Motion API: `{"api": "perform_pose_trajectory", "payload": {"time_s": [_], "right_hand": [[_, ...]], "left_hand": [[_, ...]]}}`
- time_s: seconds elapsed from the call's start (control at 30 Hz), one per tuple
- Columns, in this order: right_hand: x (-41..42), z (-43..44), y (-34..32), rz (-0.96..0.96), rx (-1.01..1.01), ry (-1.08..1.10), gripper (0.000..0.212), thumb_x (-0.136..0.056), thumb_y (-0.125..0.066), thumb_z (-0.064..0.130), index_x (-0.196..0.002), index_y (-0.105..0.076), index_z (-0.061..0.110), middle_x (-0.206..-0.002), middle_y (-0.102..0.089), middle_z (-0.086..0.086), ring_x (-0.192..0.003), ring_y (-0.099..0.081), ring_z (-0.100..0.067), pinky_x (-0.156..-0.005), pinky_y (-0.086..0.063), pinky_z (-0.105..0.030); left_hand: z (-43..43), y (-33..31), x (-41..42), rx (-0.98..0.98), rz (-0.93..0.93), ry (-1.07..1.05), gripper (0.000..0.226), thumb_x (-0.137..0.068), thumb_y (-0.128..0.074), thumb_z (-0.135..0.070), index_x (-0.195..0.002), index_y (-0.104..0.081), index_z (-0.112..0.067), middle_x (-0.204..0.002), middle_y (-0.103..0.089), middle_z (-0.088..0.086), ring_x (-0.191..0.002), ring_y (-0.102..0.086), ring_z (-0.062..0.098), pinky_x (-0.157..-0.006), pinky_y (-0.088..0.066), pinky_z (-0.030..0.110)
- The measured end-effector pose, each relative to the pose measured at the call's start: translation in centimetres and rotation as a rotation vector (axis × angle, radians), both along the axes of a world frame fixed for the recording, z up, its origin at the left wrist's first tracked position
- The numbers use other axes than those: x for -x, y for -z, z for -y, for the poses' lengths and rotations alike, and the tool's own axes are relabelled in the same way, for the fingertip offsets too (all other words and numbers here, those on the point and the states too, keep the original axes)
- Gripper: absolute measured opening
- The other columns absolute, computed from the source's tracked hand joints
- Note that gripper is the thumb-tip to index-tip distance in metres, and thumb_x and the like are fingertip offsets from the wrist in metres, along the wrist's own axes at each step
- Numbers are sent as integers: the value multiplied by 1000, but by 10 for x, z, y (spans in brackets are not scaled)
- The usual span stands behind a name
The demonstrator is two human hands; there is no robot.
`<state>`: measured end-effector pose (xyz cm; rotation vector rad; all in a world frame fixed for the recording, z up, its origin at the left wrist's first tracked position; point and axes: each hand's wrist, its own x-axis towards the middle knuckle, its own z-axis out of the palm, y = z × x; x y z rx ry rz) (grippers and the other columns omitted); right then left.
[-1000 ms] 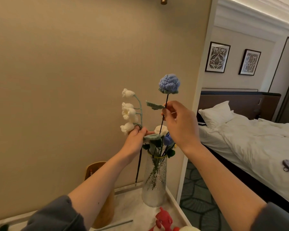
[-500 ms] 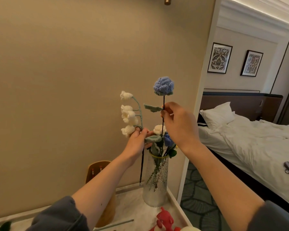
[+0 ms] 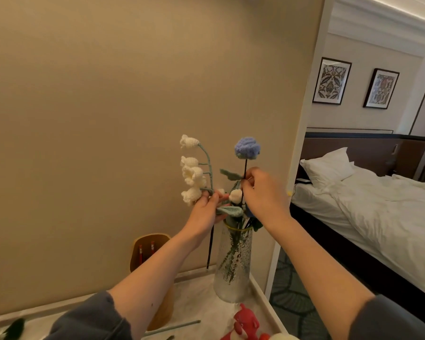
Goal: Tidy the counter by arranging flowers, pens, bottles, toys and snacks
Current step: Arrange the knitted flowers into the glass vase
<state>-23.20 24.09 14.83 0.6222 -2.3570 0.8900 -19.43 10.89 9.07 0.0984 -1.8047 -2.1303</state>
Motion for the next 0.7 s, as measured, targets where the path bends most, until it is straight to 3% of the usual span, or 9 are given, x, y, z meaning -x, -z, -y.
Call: {"api": "perform_pose_trajectory", "payload": {"time_s": [0.1, 0.27, 0.37, 0.5, 0.63, 0.7], "right_hand": [[4, 1, 19, 32, -91, 46, 9, -95, -48, 19, -89, -55, 16, -72, -58, 0, -67, -55, -23, -50, -37, -32], [7, 2, 35, 59, -69, 23, 17, -91, -53, 18, -74, -48, 18, -74, -51, -1, -65, -51, -21, -50, -32, -31], [5, 7, 52, 154, -147, 5, 15, -91, -53, 16, -76, -51, 15, -74, -58, -6, -62, -51, -21, -45, -29, -30], [4, 5, 72, 179, -166, -12, 14, -94, -52, 17, -81, -48, 19, -63, -45, 5, -51, -36, -5, -42, -18, -23], [-6, 1, 96, 230, 122, -121, 15, -94, -56, 18, -97, -43, 25, -69, -49, 11, -57, -48, 0, -48, -37, -14], [-9, -7, 113, 275, 173, -98, 17, -90, -62, 23, -92, -44, 23, -70, -52, 8, -60, -51, 3, -47, -37, -13]], "left_hand": [[-1, 1, -1, 6, -12, -8, 18, -105, -33, -22, -103, -50, -24, -118, -66, 0, -110, -62, 16, -91, -53, 36], [0, 8, 0, -7, -26, -22, 19, -105, -33, -19, -109, -51, -17, -118, -65, 4, -105, -64, 16, -83, -55, 28], [0, 16, 0, -4, -48, -78, 17, -104, -36, -19, -104, -53, -18, -106, -65, 3, -89, -65, 7, -67, -56, 18], [1, 28, -2, 21, -63, -139, 19, -104, -36, -19, -108, -54, -17, -110, -63, 4, -95, -64, 6, -71, -56, 17], [-2, 43, -5, 37, -36, -167, 17, -104, -36, -21, -110, -51, -15, -102, -64, -5, -90, -66, 6, -70, -56, 18], [-5, 53, -5, 39, -1, -184, 17, -104, -35, -21, -110, -49, -12, -101, -61, -6, -89, -64, 8, -68, -57, 19]]}}
